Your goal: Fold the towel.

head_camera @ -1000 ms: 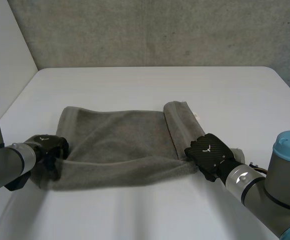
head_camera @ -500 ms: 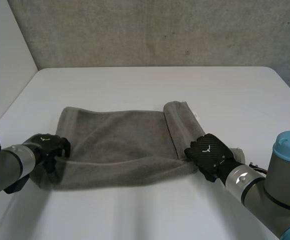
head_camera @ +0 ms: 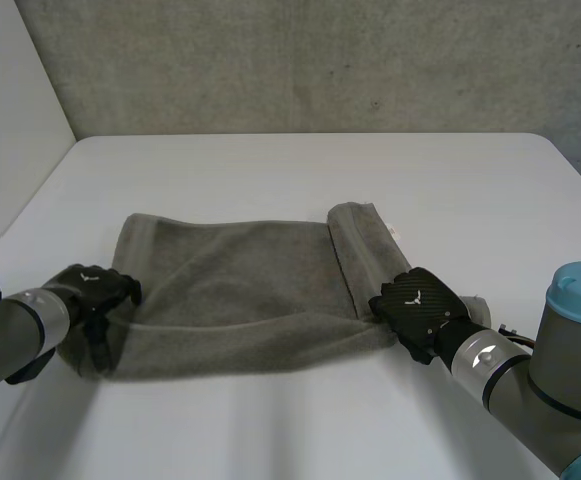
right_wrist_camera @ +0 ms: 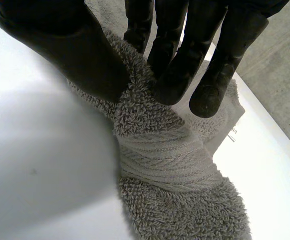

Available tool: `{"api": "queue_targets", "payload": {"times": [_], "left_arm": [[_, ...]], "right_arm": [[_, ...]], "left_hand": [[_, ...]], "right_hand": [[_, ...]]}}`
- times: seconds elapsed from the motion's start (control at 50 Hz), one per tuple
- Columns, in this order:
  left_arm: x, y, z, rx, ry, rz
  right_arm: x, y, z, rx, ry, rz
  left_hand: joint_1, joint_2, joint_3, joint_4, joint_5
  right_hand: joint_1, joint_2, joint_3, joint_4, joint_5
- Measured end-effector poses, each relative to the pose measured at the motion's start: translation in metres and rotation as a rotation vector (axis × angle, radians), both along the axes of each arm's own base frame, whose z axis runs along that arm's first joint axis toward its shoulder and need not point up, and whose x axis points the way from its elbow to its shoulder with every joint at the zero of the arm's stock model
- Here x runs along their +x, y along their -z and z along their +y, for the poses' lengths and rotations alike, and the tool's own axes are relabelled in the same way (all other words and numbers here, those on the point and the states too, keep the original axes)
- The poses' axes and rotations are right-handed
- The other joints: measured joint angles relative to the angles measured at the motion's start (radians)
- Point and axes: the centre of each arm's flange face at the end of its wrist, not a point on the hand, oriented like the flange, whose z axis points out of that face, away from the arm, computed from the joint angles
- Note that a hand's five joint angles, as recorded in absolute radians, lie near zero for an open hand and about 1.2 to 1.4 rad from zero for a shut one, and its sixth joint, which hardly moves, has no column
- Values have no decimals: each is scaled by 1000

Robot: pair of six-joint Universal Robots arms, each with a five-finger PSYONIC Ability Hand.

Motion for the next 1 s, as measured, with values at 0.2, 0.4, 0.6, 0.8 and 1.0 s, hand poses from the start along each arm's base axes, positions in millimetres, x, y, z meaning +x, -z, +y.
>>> {"api": "queue_targets", "payload": {"times": [0.2,0.4,0.6,0.8,1.0], "left_arm": [[3,-1,-3,-29,-16,-13],[11,-1,-2,-26,-92,-82],[10,-2,4,10,-91,-95],[-4,-28,12,-71,-34,-29],[-17,-98,18,-266,-12,267]], "right_arm": [[0,0,0,0,0,0],[0,0,0,0,0,0],[0,-2,-1,-7,5,-1],[-6,-38,-9,-59,43,-32],[-22,-115,-9,-16,94,-20]], "left_hand": [[-5,-6,-4,-4,-2],[159,137,169,158,184],[999,1028,1072,1056,1052],[999,1056,1122,1086,1076],[999,1056,1125,1086,1076]], "right_hand": [[0,0,0,0,0],[0,0,0,0,0],[0,0,0,0,0],[0,0,0,0,0],[0,0,0,0,0]]}}
